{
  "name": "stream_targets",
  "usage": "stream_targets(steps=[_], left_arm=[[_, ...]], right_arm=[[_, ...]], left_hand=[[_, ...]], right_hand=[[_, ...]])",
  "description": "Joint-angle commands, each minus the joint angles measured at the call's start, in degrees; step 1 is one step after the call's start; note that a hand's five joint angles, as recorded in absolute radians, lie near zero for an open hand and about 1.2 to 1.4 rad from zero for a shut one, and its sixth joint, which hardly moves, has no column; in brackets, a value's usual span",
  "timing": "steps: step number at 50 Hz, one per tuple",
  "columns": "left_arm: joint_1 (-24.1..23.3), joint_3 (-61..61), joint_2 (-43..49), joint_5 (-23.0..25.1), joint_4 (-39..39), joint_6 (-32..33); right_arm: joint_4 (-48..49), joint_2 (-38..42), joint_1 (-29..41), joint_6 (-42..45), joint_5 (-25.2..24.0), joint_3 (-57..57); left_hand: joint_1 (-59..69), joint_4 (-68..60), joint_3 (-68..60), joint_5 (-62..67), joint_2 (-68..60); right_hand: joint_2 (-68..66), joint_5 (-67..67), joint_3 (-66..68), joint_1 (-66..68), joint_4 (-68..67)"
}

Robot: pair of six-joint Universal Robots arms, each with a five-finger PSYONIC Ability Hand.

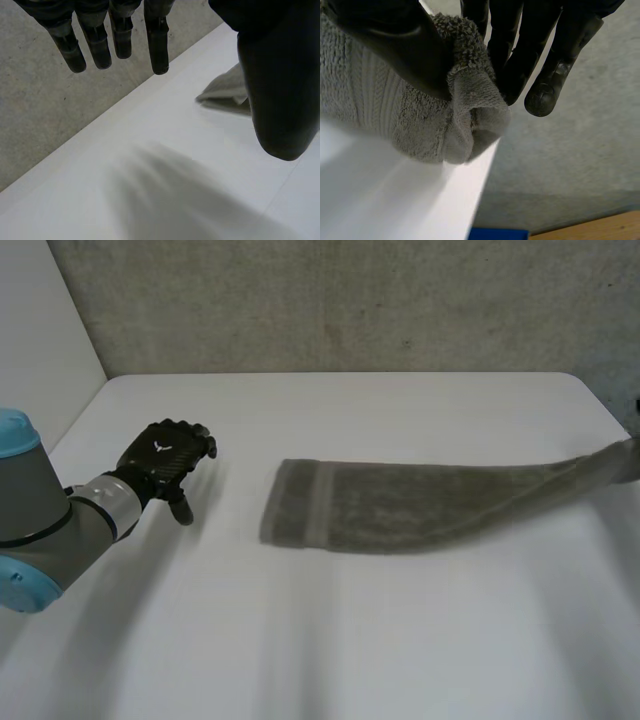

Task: Fold the towel.

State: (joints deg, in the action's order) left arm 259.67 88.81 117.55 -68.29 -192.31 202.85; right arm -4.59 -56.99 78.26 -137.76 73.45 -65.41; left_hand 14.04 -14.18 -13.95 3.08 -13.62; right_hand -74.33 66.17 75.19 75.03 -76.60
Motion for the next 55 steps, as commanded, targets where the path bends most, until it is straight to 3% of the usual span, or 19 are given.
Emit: stream_targets(steps=[1, 4, 6, 7, 9, 12, 14, 17, 21, 22, 23, 24, 25, 30, 36, 41, 47, 52, 55], left_arm=[[0.04, 0.31, -0.30, 0.00, 0.01, 0.00], [-0.04, 0.31, -0.39, 0.00, 0.01, 0.00], [0.04, 0.31, -0.65, 0.00, 0.01, 0.00], [0.04, 0.31, -0.66, 0.00, 0.01, 0.00], [0.04, 0.40, -0.66, -0.09, 0.01, 0.00], [0.04, 0.58, -0.74, -0.09, 0.01, -0.09], [0.13, 1.02, -0.74, 0.00, -0.08, -0.09], [0.22, 1.28, -0.74, 0.00, -0.08, 0.00], [0.31, 1.37, -0.66, 0.00, -0.17, 0.00], [0.40, 1.37, -0.66, 0.00, -0.26, 0.00], [0.40, 1.37, -0.66, 0.00, -0.26, 0.00], [0.40, 1.54, -0.66, 0.00, -0.34, -0.09], [0.48, 1.81, -0.66, 0.00, -0.43, 0.00], [0.83, 2.33, -0.66, 0.08, -1.05, 0.00], [0.84, 2.25, -0.57, 0.09, -1.22, 0.00], [0.49, 1.90, -0.48, 0.08, -1.22, 0.00], [-0.92, 1.46, -0.66, 0.17, -1.14, -0.26], [-9.07, -1.87, -0.83, 0.53, -1.14, -5.87], [-11.03, -3.11, -0.66, 0.61, -1.14, -8.26]], right_arm=[[-5.07, -0.74, 7.05, -3.38, 0.29, 8.54], [-4.90, -1.37, 10.86, -4.89, 0.65, 9.25], [-4.81, -1.45, 18.64, -6.47, 1.69, 10.74], [-4.81, -1.45, 18.68, -6.47, 1.70, 10.74], [-4.64, -0.41, 27.69, -6.73, 3.89, 12.41], [-4.46, 0.74, 32.04, -6.65, 4.95, 13.12], [-3.32, 4.50, 40.18, -6.47, 7.75, 15.30], [-2.18, 8.72, 47.04, -6.12, 9.52, 17.94], [-1.65, 13.20, 51.45, -5.60, 10.05, 20.05], [-1.56, 15.57, 53.12, -4.98, 10.14, 20.93], [-1.56, 15.60, 53.14, -4.98, 10.14, 20.94], [-1.82, 18.03, 54.35, -3.85, 10.75, 21.72], [-1.91, 19.80, 55.24, -2.18, 11.97, 21.99], [-2.00, 21.31, 56.04, 2.83, 17.07, 21.30], [-2.26, 17.79, 54.72, 1.62, 19.01, 16.10], [0.01, 6.04, 48.06, -5.40, 17.44, 0.15], [2.83, -1.37, 42.06, -9.81, 13.04, -10.79], [5.29, -7.07, 34.78, -10.86, 8.74, -21.40], [6.78, -7.69, 32.93, -10.95, 8.56, -24.31]], left_hand=[[-3.32, 3.46, 3.23, -2.36, 2.90], [-3.32, 3.46, 3.23, -2.36, 2.90], [-3.32, 3.46, 3.23, -2.36, 2.90], [-3.32, 3.46, 3.23, -2.36, 2.90], [-3.32, 3.46, 3.23, -2.36, 2.90], [-3.32, 3.46, 3.23, -2.36, 2.90], [-3.32, 3.46, 3.23, -2.36, 2.90], [-3.32, 3.46, 3.23, -2.36, 2.90], [-3.48, 3.62, 3.40, -2.53, 3.07], [-3.48, 3.63, 3.40, -2.53, 3.07], [-3.48, 3.63, 3.40, -2.53, 3.07], [-3.65, 3.79, 3.57, -2.70, 3.23], [-3.65, 3.79, 3.57, -2.70, 3.24], [-3.65, 3.79, 3.57, -2.70, 3.24], [-3.65, 3.79, 3.57, -2.70, 3.24], [-3.65, 3.79, 3.57, -2.70, 3.24], [-3.48, 3.63, 3.40, -2.53, 3.07], [-2.65, 2.79, 2.56, -1.69, 2.23], [-2.64, 2.79, 2.56, -1.69, 2.23]], right_hand=[[-5.67, 3.83, 4.81, 4.97, -3.40], [-5.67, 3.83, 4.81, 4.97, -3.40], [-5.67, 3.83, 4.81, 4.97, -3.40], [-5.67, 3.83, 4.81, 4.97, -3.40], [-5.67, 3.83, 4.81, 4.97, -3.40], [-5.67, 3.83, 4.81, 4.97, -3.40], [-5.67, 3.83, 4.81, 4.97, -3.40], [-5.67, 3.83, 4.81, 4.97, -3.40], [-5.67, 3.83, 4.81, 4.97, -3.40], [4.93, -6.77, -5.79, -5.63, 7.20], [5.04, -6.87, -5.90, -5.74, 7.30], [44.01, -45.84, -44.87, -44.71, 46.27], [64.33, -66.17, -65.19, -65.03, 66.60], [64.33, -66.17, -65.19, -65.03, 66.60], [64.33, -66.17, -65.19, -65.03, 66.60], [64.33, -66.17, -65.19, -65.03, 66.60], [64.33, -66.17, -65.19, -65.03, 66.60], [64.33, -66.17, -65.19, -65.03, 66.60], [64.33, -66.17, -65.19, -65.03, 66.60]])
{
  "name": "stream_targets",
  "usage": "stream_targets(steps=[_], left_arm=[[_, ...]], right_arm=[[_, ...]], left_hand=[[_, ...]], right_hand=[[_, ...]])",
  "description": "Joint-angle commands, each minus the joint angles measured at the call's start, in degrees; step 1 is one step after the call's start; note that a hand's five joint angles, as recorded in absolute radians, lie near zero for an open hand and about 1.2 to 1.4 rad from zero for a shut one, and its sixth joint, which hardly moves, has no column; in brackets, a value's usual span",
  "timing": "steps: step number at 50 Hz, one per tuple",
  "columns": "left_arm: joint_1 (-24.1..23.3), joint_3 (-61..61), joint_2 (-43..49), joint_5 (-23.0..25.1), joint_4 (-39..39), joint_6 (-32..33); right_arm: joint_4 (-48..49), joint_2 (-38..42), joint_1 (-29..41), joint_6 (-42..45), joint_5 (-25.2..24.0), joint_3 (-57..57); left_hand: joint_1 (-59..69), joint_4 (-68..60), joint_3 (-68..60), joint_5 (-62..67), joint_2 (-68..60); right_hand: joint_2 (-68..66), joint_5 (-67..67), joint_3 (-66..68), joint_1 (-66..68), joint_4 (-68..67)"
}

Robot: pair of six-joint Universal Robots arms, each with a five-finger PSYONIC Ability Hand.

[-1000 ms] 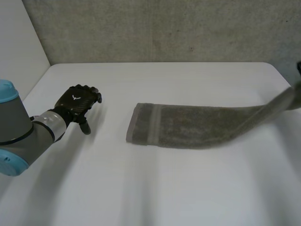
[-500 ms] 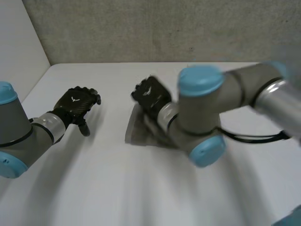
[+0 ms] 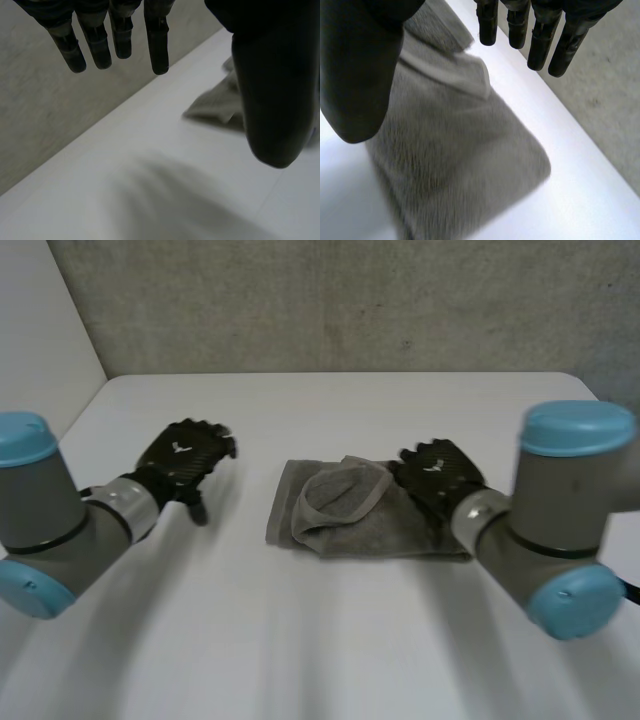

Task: Fold the towel.

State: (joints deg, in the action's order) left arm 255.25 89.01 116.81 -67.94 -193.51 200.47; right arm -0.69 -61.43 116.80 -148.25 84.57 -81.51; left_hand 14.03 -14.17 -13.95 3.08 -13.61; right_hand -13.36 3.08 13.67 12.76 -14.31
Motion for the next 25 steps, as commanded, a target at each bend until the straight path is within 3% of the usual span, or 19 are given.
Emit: stream_targets(steps=[1, 5, 8, 25], left_arm=[[-8.09, -4.71, 0.52, 0.27, 0.06, -8.40], [-13.27, -9.98, 4.20, 0.27, 0.06, -15.88], [-16.18, -14.02, 7.63, 0.27, 0.14, -17.83], [-18.12, -25.11, 19.07, -0.35, 1.55, -17.74]], right_arm=[[2.89, -3.26, -5.62, -0.46, -2.57, -8.23], [6.31, -3.26, -6.23, -0.55, -2.39, -11.56], [8.68, -3.09, -6.41, -0.55, -2.30, -12.97], [12.38, -0.18, -6.32, -0.64, -2.22, -14.03]], left_hand=[[-2.47, 2.61, 2.39, -1.52, 2.06], [-1.80, 1.94, 1.72, -0.85, 1.38], [-1.63, 1.77, 1.55, -0.68, 1.21], [-0.12, 0.26, 0.04, 0.83, -0.30]], right_hand=[[3.36, -3.08, -3.67, -2.76, 4.31], [3.36, -3.08, -3.67, -2.76, 4.31], [3.36, -3.08, -3.67, -2.76, 4.31], [3.36, -3.08, -3.67, -2.76, 4.31]])
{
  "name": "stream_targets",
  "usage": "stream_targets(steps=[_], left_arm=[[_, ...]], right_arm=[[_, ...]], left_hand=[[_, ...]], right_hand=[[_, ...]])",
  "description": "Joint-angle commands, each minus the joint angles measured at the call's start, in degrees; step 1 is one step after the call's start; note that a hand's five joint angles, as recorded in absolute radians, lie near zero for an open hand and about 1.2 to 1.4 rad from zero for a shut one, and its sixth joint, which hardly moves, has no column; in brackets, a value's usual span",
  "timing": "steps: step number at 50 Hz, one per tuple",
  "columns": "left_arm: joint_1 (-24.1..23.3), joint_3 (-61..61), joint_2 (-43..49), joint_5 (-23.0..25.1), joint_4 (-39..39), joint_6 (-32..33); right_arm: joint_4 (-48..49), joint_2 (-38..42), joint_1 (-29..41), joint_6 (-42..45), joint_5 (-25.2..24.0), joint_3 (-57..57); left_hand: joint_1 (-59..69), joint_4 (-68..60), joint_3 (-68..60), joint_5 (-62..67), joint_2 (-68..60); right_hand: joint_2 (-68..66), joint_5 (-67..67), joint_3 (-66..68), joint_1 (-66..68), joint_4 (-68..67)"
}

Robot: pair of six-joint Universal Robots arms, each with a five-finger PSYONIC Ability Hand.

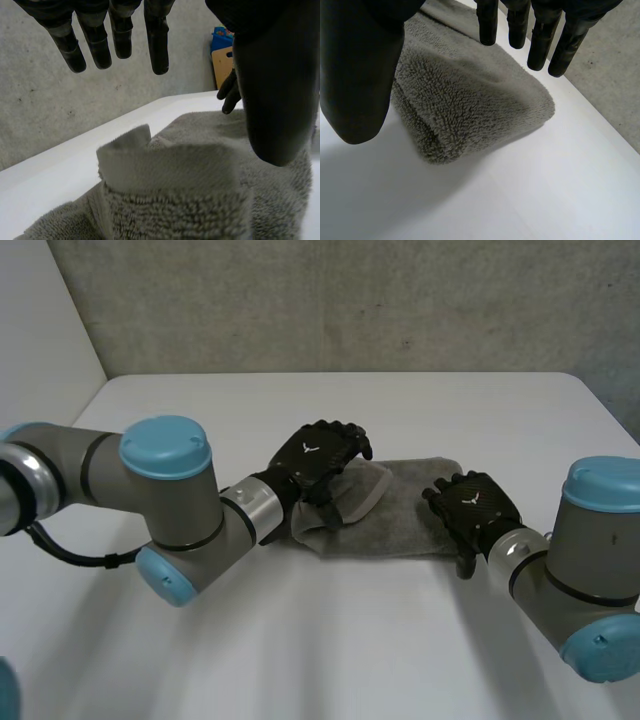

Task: Fold the towel.

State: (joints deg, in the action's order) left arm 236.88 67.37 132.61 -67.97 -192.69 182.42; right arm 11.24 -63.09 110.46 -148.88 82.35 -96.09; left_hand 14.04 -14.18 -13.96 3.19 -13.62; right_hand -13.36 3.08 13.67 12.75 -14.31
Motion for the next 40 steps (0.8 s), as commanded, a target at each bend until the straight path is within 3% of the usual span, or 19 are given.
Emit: stream_targets(steps=[1, 8, 10, 18, 38, 40], left_arm=[[0.25, -3.82, 3.70, -0.58, 0.91, 0.30], [1.57, -5.05, 5.12, -4.19, 0.56, 1.27], [4.19, -5.40, 5.38, -9.09, 0.56, 3.89], [9.21, -4.53, 4.94, -16.49, 0.74, 11.54], [5.53, 4.35, -3.15, -15.70, 0.30, 7.07], [5.44, 4.62, -3.59, -15.70, 0.21, 7.07]], right_arm=[[0.72, 1.91, 0.02, -0.09, 0.00, 0.72], [1.68, 3.06, 0.02, -1.94, 0.09, 1.52], [1.68, 2.97, 0.02, -2.81, 0.09, 1.69], [2.21, 2.44, 0.01, -3.70, 0.09, 0.90], [4.41, 1.92, -2.18, -2.82, 0.97, -2.70], [4.58, 1.13, -3.58, -2.55, 0.45, -3.66]], left_hand=[[0.38, -0.24, -0.46, 1.22, -0.79], [1.23, -1.08, -1.30, 2.07, -1.64], [1.23, -1.08, -1.30, 2.07, -1.64], [0.72, -0.58, -0.80, 1.57, -1.14], [-0.79, 0.93, 0.72, 0.05, 0.38], [-0.79, 0.93, 0.72, 0.05, 0.38]], right_hand=[[3.36, -3.08, -3.67, -2.75, 4.31], [3.36, -3.08, -3.67, -2.75, 4.31], [3.36, -3.08, -3.67, -2.75, 4.31], [0.10, 0.18, -0.41, 0.51, 1.04], [-22.13, 22.41, 21.81, 22.73, -21.18], [-30.48, 30.76, 30.17, 31.08, -29.53]])
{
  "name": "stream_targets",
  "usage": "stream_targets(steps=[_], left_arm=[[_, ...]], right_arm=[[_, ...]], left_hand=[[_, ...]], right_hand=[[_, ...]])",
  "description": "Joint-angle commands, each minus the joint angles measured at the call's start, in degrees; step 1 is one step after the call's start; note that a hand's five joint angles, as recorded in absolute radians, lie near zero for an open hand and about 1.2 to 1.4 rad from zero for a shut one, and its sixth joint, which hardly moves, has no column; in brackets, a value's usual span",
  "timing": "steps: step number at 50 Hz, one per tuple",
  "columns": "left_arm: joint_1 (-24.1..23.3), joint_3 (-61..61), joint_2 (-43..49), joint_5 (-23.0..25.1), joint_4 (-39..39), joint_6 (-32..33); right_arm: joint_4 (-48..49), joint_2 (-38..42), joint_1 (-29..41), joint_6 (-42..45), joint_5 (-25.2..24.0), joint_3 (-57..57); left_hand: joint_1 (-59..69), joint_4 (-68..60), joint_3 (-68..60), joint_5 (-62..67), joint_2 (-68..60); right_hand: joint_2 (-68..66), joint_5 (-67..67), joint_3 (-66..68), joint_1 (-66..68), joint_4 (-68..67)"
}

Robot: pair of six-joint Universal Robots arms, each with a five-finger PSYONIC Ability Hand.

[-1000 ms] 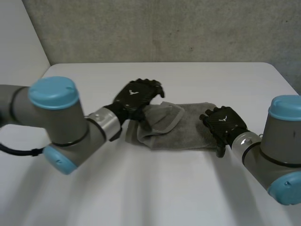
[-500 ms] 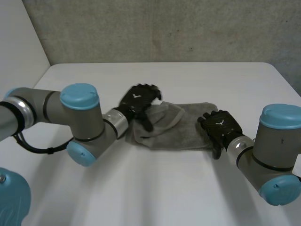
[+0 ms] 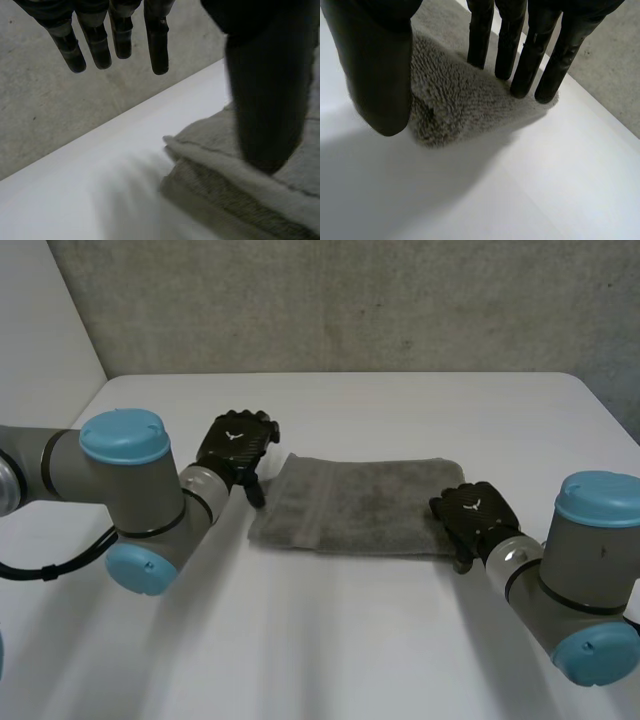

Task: Fold the towel.

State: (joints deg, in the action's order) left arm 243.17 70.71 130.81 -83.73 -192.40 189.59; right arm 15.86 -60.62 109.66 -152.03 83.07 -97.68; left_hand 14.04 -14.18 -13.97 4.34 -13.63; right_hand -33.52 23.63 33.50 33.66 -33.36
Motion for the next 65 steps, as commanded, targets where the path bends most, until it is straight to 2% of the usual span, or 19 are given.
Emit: stream_targets(steps=[1, 2, 3, 5, 7, 14, 22, 24, 25, 27, 30, 32, 35, 42, 43, 44, 49, 58, 65], left_arm=[[-0.86, 1.62, -2.05, 0.23, -0.08, -0.10], [-0.86, 1.80, -2.22, 0.49, -0.17, -0.19], [-0.86, 1.80, -2.22, 0.50, -0.17, -0.19], [-0.77, 2.33, -2.57, 1.28, -0.34, -0.19], [-0.77, 2.50, -2.75, 1.55, -0.34, -0.27], [-0.24, 4.70, -5.04, 1.64, -0.34, -0.27], [0.37, 6.55, -7.85, 2.17, -0.78, -0.45], [0.72, 6.46, -8.46, 2.17, -0.87, -0.62], [0.73, 6.46, -8.46, 2.17, -0.87, -0.63], [1.16, 6.37, -8.90, 2.17, -1.05, -0.89], [1.52, 6.46, -8.99, 2.17, -1.13, -1.15], [1.95, 6.63, -9.34, 2.08, -1.05, -1.68], [2.22, 7.25, -9.43, 2.08, -1.13, -2.56], [2.13, 7.95, -9.43, 2.17, -1.13, -3.26], [2.13, 7.87, -9.43, 2.17, -1.22, -3.26], [2.05, 7.69, -9.43, 2.17, -1.22, -3.26], [1.52, 6.99, -9.08, 2.17, -1.75, -3.61], [-1.30, 5.93, -8.64, 2.17, -2.80, -7.13], [-4.10, 2.51, -4.96, 2.17, -2.98, -13.53]], right_arm=[[-0.04, -1.34, -2.79, 0.59, -0.27, -2.07], [0.05, -1.43, -3.40, 0.59, -0.71, -2.25], [0.05, -1.43, -3.40, 0.59, -0.71, -2.25], [0.66, -1.26, -4.28, 0.86, -1.15, -2.16], [0.84, -1.26, -4.63, 1.38, -1.33, -1.90], [0.22, -2.49, -6.83, 6.04, -1.77, -0.14], [-5.75, -5.12, -5.16, 9.30, -1.42, 10.06], [-10.13, -4.69, 0.17, 8.86, -1.59, 16.18], [-10.15, -4.68, 0.20, 8.86, -1.59, 16.21], [-12.68, -1.71, 6.58, 8.16, -1.68, 21.72], [-13.49, -0.11, 9.78, 7.89, -1.50, 24.12], [-14.19, 2.86, 15.81, 7.80, -1.50, 26.75], [-14.19, 6.46, 20.48, 7.80, -1.50, 27.11], [-14.28, 11.58, 24.02, 7.98, -0.80, 25.26], [-14.19, 11.66, 23.93, 7.72, -0.63, 24.65], [-14.19, 11.23, 23.49, 7.19, -0.10, 23.78], [-14.19, 6.24, 20.34, 2.02, 2.01, 20.53], [-14.19, -6.07, 12.69, -7.39, 1.66, 10.34], [-14.19, -8.64, 8.37, -8.63, 0.61, 8.91]], left_hand=[[-0.80, 0.93, 0.72, -1.09, 0.39], [-0.80, 0.93, 0.72, -1.09, 0.39], [-0.80, 0.93, 0.72, -1.09, 0.39], [-0.80, 0.93, 0.72, -1.09, 0.39], [-0.80, 0.93, 0.72, -1.09, 0.39], [-1.13, 1.27, 1.06, -1.43, 0.73], [-1.98, 2.11, 1.90, -2.27, 1.57], [-1.98, 2.11, 1.90, -2.27, 1.57], [-1.98, 2.11, 1.90, -2.27, 1.57], [-1.98, 2.11, 1.90, -2.27, 1.57], [-1.98, 2.11, 1.90, -2.27, 1.57], [-1.98, 2.11, 1.90, -2.27, 1.57], [-1.98, 2.11, 1.90, -2.27, 1.57], [-1.98, 2.11, 1.90, -2.27, 1.57], [-1.98, 2.11, 1.90, -2.27, 1.57], [-1.98, 2.11, 1.90, -2.27, 1.57], [-1.81, 1.94, 1.73, -2.10, 1.40], [-1.13, 1.27, 1.06, -1.43, 0.73], [-0.46, 0.60, 0.39, -0.76, 0.06]], right_hand=[[-10.37, 10.26, 10.39, 10.23, -10.53], [-18.70, 18.59, 18.72, 18.56, -18.86], [-18.78, 18.67, 18.80, 18.64, -18.94], [-40.20, 40.09, 40.22, 40.06, -40.36], [-46.42, 46.31, 46.44, 46.28, -46.58], [-46.48, 46.37, 46.50, 46.34, -46.64], [-46.48, 46.37, 46.50, 46.34, -46.64], [-46.48, 46.37, 46.50, 46.34, -46.64], [-46.48, 46.37, 46.50, 46.34, -46.64], [-46.48, 46.37, 46.50, 46.34, -46.64], [-46.48, 46.37, 46.50, 46.34, -46.64], [-46.48, 46.37, 46.50, 46.34, -46.64], [-46.48, 46.37, 46.50, 46.34, -46.64], [-46.48, 46.37, 46.50, 46.34, -46.64], [-21.56, 21.45, 21.58, 21.42, -21.72], [21.99, -22.10, -21.97, -22.13, 21.83], [23.52, -23.63, -23.50, -23.66, 23.36], [23.52, -23.63, -23.50, -23.66, 23.36], [23.52, -23.63, -23.50, -23.66, 23.36]])
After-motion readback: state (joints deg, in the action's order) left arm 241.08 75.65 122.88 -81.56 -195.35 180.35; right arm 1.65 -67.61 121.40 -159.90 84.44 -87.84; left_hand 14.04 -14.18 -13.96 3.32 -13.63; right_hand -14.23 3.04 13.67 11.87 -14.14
